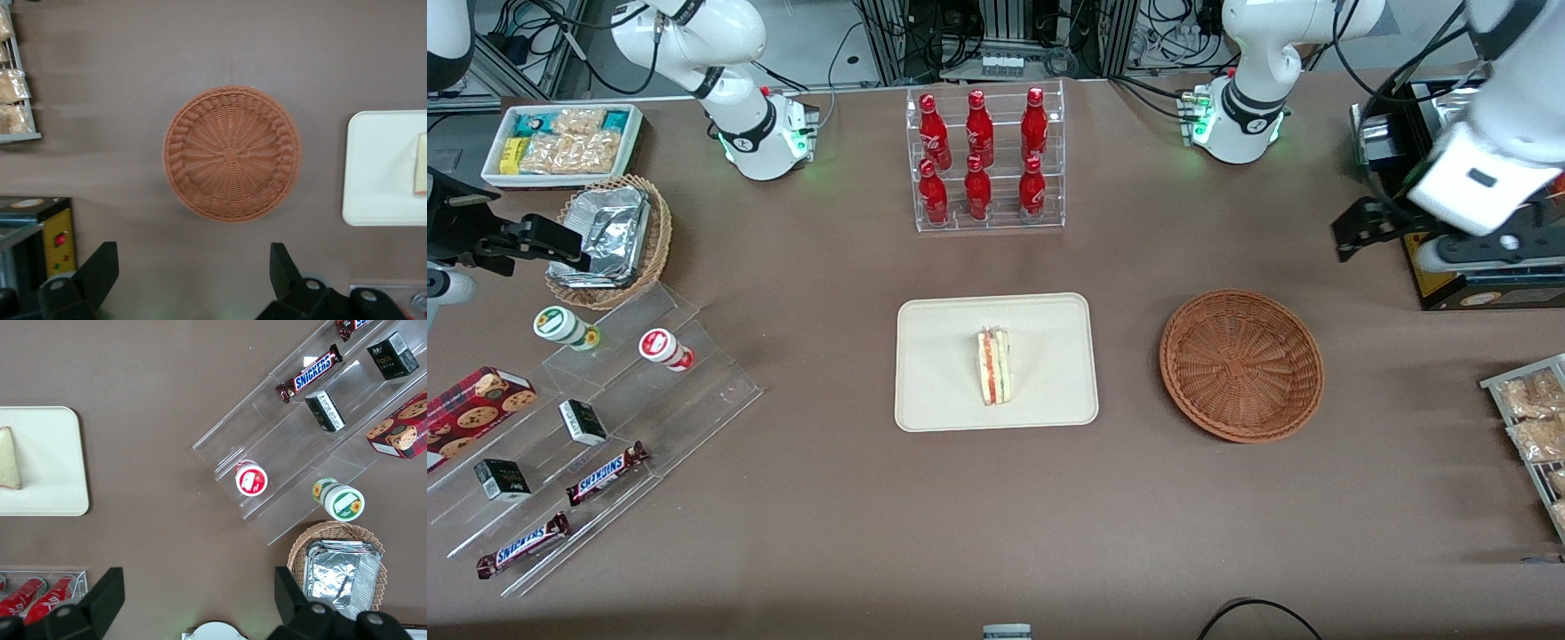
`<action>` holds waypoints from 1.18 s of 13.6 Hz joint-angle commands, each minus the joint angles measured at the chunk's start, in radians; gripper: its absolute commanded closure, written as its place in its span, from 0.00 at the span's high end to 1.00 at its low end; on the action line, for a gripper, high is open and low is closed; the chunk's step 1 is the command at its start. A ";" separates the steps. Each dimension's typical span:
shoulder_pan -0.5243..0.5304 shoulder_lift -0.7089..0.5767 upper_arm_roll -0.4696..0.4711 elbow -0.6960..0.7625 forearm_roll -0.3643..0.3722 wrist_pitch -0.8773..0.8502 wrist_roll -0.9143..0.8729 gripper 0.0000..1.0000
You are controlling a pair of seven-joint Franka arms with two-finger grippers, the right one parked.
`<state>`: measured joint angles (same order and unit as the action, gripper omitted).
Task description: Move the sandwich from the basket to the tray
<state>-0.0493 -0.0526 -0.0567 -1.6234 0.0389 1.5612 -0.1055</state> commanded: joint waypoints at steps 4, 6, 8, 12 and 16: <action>-0.050 -0.078 0.143 -0.075 -0.017 -0.015 0.167 1.00; -0.047 -0.061 0.143 -0.064 -0.016 -0.013 0.168 1.00; -0.017 -0.014 0.137 -0.006 -0.016 -0.013 0.173 1.00; -0.012 0.063 0.123 0.120 -0.044 -0.039 0.153 1.00; 0.000 0.105 0.115 0.148 -0.042 -0.041 0.100 1.00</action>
<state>-0.0613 0.0174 0.0725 -1.5238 0.0092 1.5524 0.0325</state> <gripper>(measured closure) 0.000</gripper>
